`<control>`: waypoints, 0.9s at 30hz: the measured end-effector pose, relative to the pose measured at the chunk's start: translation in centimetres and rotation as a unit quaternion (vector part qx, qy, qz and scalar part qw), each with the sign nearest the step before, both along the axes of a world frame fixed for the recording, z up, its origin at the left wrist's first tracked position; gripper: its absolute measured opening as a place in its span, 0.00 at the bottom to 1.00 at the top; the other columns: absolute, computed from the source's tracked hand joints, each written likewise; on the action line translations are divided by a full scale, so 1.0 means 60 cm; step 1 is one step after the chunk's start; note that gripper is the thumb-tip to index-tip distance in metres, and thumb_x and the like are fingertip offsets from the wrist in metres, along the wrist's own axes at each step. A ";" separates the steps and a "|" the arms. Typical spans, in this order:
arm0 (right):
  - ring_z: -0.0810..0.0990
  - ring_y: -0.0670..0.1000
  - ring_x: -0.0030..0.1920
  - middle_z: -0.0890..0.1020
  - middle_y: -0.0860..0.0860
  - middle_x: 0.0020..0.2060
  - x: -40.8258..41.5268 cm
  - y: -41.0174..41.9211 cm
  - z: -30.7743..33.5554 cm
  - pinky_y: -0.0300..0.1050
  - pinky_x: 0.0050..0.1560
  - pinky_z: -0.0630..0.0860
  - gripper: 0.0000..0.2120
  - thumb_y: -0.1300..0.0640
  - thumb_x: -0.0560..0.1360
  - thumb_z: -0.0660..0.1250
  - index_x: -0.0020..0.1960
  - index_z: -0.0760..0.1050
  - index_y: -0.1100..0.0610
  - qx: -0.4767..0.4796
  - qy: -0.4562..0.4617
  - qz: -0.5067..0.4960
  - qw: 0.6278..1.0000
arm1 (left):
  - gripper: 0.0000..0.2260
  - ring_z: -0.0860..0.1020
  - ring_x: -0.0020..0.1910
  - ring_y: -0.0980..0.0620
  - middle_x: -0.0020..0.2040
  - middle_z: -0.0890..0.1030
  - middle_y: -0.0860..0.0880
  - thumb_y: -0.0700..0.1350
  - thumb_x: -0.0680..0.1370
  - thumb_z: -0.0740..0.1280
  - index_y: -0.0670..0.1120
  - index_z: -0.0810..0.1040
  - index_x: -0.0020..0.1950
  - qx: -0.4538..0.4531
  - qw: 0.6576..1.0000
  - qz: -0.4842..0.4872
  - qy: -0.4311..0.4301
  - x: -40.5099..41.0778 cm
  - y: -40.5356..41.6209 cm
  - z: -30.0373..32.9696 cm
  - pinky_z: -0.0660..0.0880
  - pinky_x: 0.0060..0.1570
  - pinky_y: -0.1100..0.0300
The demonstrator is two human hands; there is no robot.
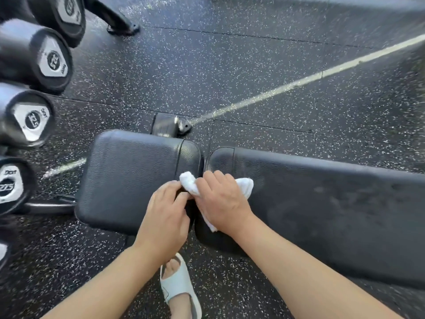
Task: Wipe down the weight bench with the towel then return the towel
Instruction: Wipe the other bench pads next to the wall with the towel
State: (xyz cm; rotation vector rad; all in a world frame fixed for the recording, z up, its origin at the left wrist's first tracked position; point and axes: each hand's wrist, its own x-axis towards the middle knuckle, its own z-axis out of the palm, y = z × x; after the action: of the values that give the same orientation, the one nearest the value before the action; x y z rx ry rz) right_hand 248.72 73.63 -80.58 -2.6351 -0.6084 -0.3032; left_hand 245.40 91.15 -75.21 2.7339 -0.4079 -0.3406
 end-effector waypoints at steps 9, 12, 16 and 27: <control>0.72 0.56 0.37 0.74 0.53 0.38 -0.016 -0.245 -0.005 0.50 0.35 0.66 0.07 0.56 0.75 0.71 0.45 0.72 0.56 -0.058 -0.027 -0.154 0.986 | 0.18 0.72 0.68 0.43 0.68 0.74 0.44 0.40 0.74 0.63 0.43 0.78 0.63 -0.024 1.000 -0.013 -0.015 0.038 -0.219 0.000 0.69 0.70 0.46; 0.73 0.57 0.36 0.74 0.54 0.38 -0.027 -0.359 -0.006 0.51 0.34 0.69 0.05 0.57 0.77 0.67 0.46 0.73 0.57 -0.076 -0.039 -0.195 0.977 | 0.18 0.72 0.67 0.42 0.68 0.74 0.44 0.40 0.74 0.63 0.43 0.77 0.64 -0.023 0.998 -0.053 -0.022 0.050 -0.285 0.000 0.68 0.71 0.46; 0.73 0.58 0.36 0.74 0.55 0.39 -0.034 -0.475 -0.003 0.53 0.32 0.69 0.07 0.56 0.78 0.64 0.48 0.74 0.60 -0.075 -0.030 -0.274 0.958 | 0.20 0.71 0.69 0.41 0.69 0.73 0.43 0.40 0.74 0.62 0.42 0.77 0.66 -0.018 0.995 -0.096 -0.029 0.069 -0.363 -0.003 0.67 0.73 0.45; 0.67 0.53 0.35 0.71 0.51 0.36 -0.252 -0.364 0.004 0.49 0.34 0.62 0.06 0.57 0.73 0.70 0.41 0.73 0.55 0.000 0.032 -0.091 0.995 | 0.21 0.73 0.68 0.41 0.67 0.77 0.43 0.48 0.82 0.54 0.44 0.72 0.73 0.061 0.993 -0.080 -0.060 0.106 -0.439 -0.077 0.65 0.72 0.40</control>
State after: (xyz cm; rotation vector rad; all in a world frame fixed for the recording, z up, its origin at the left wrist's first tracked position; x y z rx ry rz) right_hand 233.62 51.80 -80.34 -2.6938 -0.3478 -0.2706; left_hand 251.75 64.79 -79.84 2.8575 -0.6605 -0.2493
